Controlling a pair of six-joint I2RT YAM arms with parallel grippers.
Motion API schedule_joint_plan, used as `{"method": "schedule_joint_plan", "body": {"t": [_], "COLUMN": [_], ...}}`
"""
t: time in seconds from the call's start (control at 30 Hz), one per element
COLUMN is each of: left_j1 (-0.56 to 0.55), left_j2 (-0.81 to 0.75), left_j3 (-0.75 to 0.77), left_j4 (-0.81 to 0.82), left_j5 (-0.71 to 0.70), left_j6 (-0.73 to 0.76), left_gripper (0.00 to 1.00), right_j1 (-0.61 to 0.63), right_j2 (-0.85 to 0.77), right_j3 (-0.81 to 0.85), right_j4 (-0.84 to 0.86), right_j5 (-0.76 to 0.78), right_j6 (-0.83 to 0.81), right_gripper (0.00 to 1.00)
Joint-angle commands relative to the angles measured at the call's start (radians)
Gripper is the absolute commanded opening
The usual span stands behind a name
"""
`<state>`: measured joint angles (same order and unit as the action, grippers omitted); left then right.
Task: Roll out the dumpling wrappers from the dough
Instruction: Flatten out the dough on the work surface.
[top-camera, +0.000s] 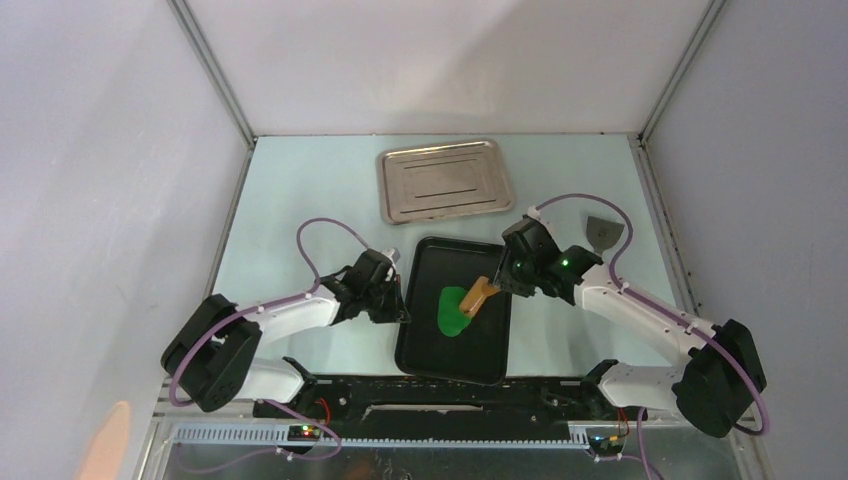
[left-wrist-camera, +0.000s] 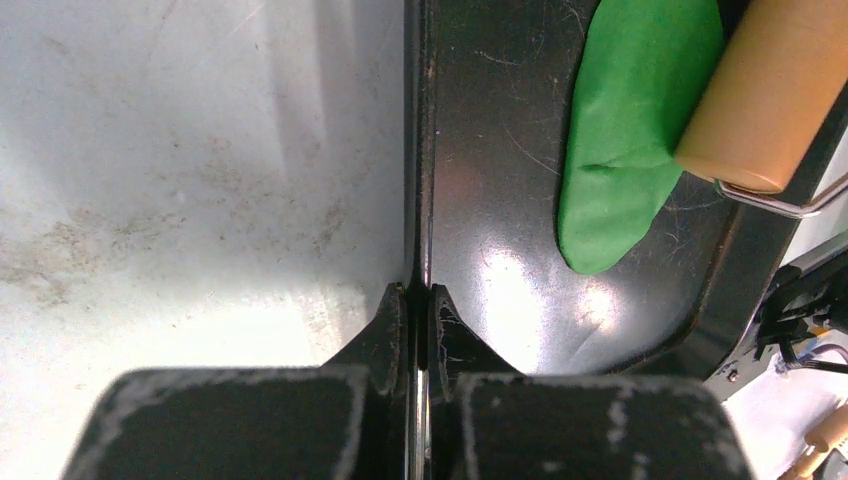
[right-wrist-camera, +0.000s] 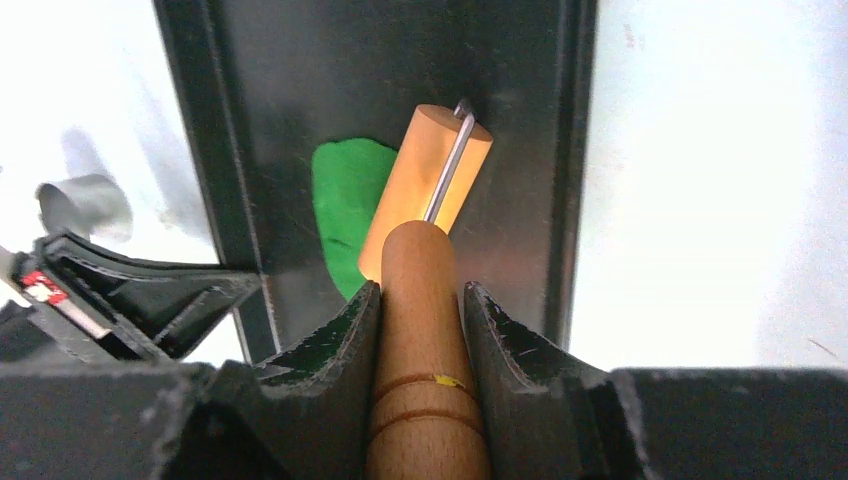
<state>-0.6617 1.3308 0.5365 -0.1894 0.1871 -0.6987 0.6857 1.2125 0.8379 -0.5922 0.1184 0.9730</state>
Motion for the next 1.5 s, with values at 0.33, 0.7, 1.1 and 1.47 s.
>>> {"method": "schedule_joint_plan", "body": {"t": [0.33,0.7,1.1,1.47], "left_j1": [0.007,0.007,0.007,0.007], "left_j2": [0.000,-0.004,-0.011,-0.010], "left_j3": [0.036,0.039,0.038,0.045], "left_j4": [-0.021,-0.024,-0.022,-0.024], "left_j5": [0.011,0.009,0.005,0.012], "left_j6": [0.005,0.007,0.010,0.010], "left_gripper": [0.00,0.00,0.00,0.00], "right_j1": [0.068,0.095,0.090,0.067], "right_j2": [-0.018,-0.013,0.124,0.078], "right_j3": [0.123,0.185,0.029,-0.039], "right_j4": [-0.258,-0.145,0.001,-0.105], "right_j5": [0.000,-0.108,-0.149,-0.152], "right_j6": [-0.067,-0.044,-0.115,-0.116], "right_gripper": [0.00,0.00,0.00,0.00]}}
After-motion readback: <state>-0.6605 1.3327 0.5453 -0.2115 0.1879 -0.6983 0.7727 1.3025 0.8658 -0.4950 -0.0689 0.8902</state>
